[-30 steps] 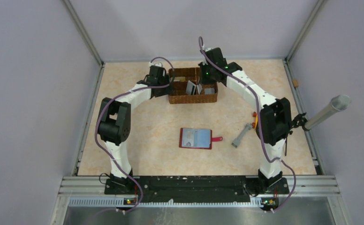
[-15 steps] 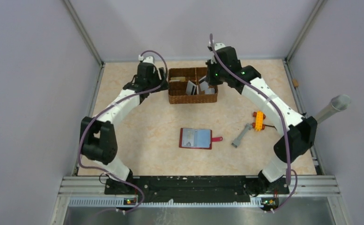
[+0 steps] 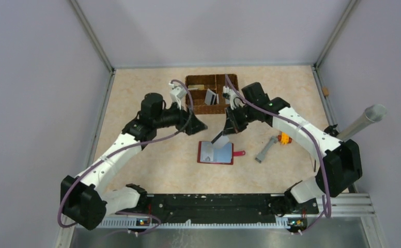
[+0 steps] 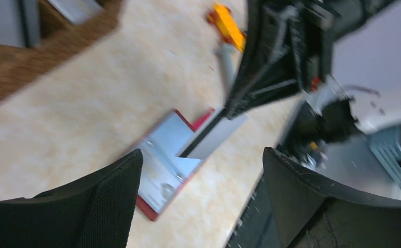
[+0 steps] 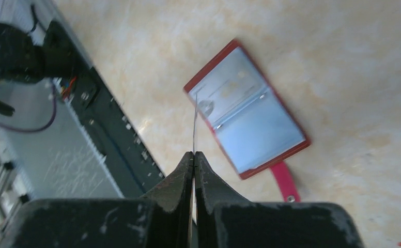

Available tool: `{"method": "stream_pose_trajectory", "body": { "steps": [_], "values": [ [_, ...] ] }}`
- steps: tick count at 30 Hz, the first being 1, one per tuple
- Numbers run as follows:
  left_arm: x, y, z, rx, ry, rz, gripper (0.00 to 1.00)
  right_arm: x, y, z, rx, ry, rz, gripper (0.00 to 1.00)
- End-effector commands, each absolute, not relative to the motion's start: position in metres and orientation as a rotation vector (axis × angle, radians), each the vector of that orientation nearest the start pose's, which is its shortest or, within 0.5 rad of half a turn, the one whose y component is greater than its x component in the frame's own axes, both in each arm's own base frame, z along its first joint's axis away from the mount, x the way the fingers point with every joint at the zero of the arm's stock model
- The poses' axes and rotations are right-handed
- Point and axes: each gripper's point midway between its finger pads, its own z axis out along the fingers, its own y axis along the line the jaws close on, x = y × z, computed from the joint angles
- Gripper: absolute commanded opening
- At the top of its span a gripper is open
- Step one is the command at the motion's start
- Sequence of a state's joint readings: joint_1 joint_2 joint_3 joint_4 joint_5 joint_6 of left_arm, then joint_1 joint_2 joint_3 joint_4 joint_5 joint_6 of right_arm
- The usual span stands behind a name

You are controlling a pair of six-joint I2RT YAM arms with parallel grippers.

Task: Put the credit cards into the card holder
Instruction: Pick up the credit card from the storage box.

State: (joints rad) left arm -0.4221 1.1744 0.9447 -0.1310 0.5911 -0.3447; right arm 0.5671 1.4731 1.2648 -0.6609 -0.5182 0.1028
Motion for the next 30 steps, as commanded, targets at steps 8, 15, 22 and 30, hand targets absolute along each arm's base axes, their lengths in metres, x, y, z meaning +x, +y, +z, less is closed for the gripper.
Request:
{"method": "stream_pose_trajectory", "body": {
  "steps": [8,15,22,30],
  "values": [
    [0.137,-0.281,0.213,0.933,2.022,-1.541,0.86,0.158,0.287,0.216,-1.094,2.145,1.513,0.00],
    [0.113,-0.297,0.210,1.031,2.029,-1.635,0.70,0.149,0.295,0.219,-1.139,2.113,1.572,0.00],
    [0.110,-0.304,0.202,1.038,2.042,-1.655,0.18,0.151,0.297,0.214,-1.139,2.131,1.565,0.00],
    [0.118,-0.307,0.193,0.915,2.071,-1.647,0.00,0.157,0.296,0.203,-1.104,2.171,1.507,0.00]
  ]
}}
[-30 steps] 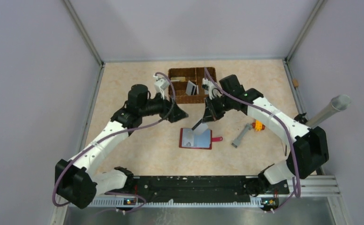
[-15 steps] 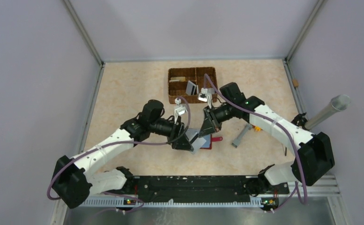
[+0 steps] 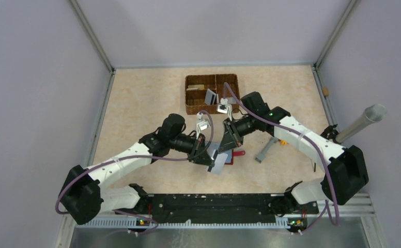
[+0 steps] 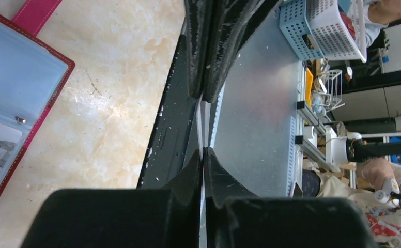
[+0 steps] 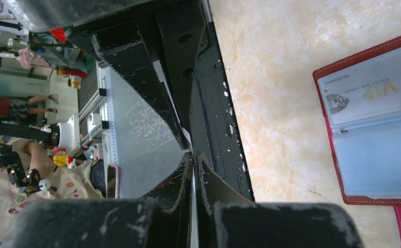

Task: Put the credit cards into the card holder
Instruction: Pick up the credit card from the storage box, then insert the credit card into the card holder.

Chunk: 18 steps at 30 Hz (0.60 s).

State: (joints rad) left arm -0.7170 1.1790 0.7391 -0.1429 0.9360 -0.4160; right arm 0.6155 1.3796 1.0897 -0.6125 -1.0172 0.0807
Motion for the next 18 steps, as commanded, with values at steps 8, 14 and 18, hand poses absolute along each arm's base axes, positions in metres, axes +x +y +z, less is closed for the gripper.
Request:
{"method": "stream_pose_trajectory", "body": {
  "steps": [8,14,18],
  "values": [
    [0.148,-0.298,0.133,0.597,2.304,-1.424,0.00,0.214,0.266,0.169,-0.640,2.374,1.173,0.64],
    [0.176,-0.290,0.108,0.370,2.369,-1.370,0.00,0.231,0.220,0.121,-0.282,2.510,0.819,0.66],
    [0.196,-0.285,0.098,0.256,2.361,-1.372,0.00,0.230,0.193,0.095,-0.104,2.543,0.658,0.66]
  ]
}}
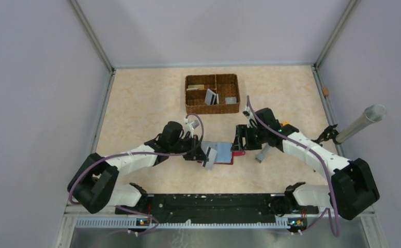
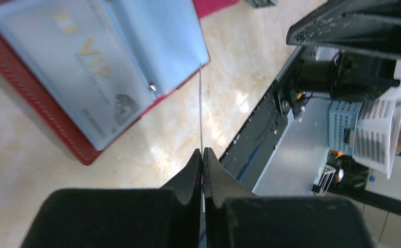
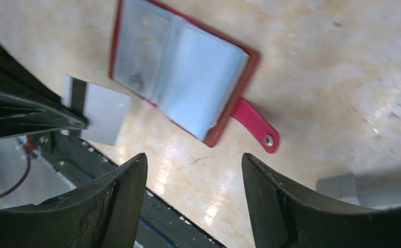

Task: Put the credit cards into the card holder
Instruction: Insert the credit card into the card holder.

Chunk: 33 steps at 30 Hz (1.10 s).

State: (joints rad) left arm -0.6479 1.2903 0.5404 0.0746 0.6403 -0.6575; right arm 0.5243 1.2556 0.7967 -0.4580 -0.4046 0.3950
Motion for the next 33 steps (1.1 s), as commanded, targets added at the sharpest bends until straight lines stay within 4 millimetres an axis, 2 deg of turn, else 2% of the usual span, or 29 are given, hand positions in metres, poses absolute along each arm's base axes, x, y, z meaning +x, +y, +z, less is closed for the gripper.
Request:
{"method": "stream_pose_trajectory", "body": {
  "steps": [1,5,10,18,25,29,33],
  "values": [
    [0.199,-0.285,0.097,0.235,2.353,-1.384,0.00,0.228,0.191,0.090,-0.078,2.548,0.651,0.66],
    [0.206,-0.285,0.087,0.155,2.366,-1.402,0.00,0.223,0.183,0.070,0.000,2.559,0.611,0.66],
    [0.211,-0.284,0.076,0.074,2.382,-1.407,0.00,0.227,0.176,0.054,0.047,2.572,0.528,0.63],
    [0.220,-0.277,0.070,-0.005,2.355,-1.366,0.00,0.233,0.189,0.045,0.041,2.559,0.588,0.54],
    [0.222,-0.277,0.067,-0.030,2.342,-1.391,0.00,0.237,0.189,0.036,0.039,2.578,0.556,0.37],
    [0.223,-0.278,0.065,-0.044,2.340,-1.402,0.00,0.236,0.188,0.030,0.042,2.594,0.537,0.30],
    [0.223,-0.279,0.061,-0.054,2.346,-1.407,0.00,0.236,0.187,0.026,0.045,2.602,0.523,0.15]
  ]
}}
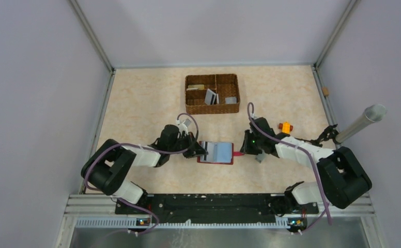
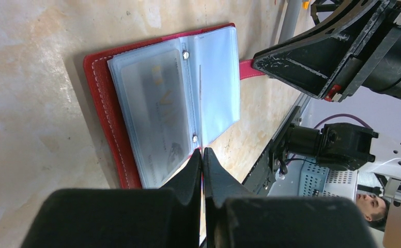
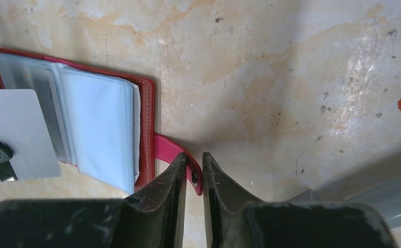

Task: Put the credit cards into the card holder
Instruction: Insert the credit card into the card holder.

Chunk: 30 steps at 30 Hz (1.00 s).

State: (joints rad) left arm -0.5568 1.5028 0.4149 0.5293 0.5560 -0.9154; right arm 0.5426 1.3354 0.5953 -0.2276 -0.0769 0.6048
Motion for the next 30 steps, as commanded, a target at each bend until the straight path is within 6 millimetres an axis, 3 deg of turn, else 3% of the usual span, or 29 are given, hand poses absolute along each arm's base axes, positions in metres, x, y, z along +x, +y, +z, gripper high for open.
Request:
{"method": "stream_pose_trajectory", "body": {
  "steps": [1,3,30],
  "values": [
    [0.222,-0.279,0.060,-0.051,2.349,-1.409,0.00,0.235,0.186,0.025,0.046,2.606,0.516,0.10],
    [0.221,-0.280,0.058,-0.047,2.358,-1.416,0.00,0.235,0.183,0.023,0.052,2.612,0.493,0.00],
    [0.221,-0.289,0.049,-0.084,2.351,-1.511,0.00,0.232,0.181,0.014,0.042,2.650,0.428,0.00]
  ]
}}
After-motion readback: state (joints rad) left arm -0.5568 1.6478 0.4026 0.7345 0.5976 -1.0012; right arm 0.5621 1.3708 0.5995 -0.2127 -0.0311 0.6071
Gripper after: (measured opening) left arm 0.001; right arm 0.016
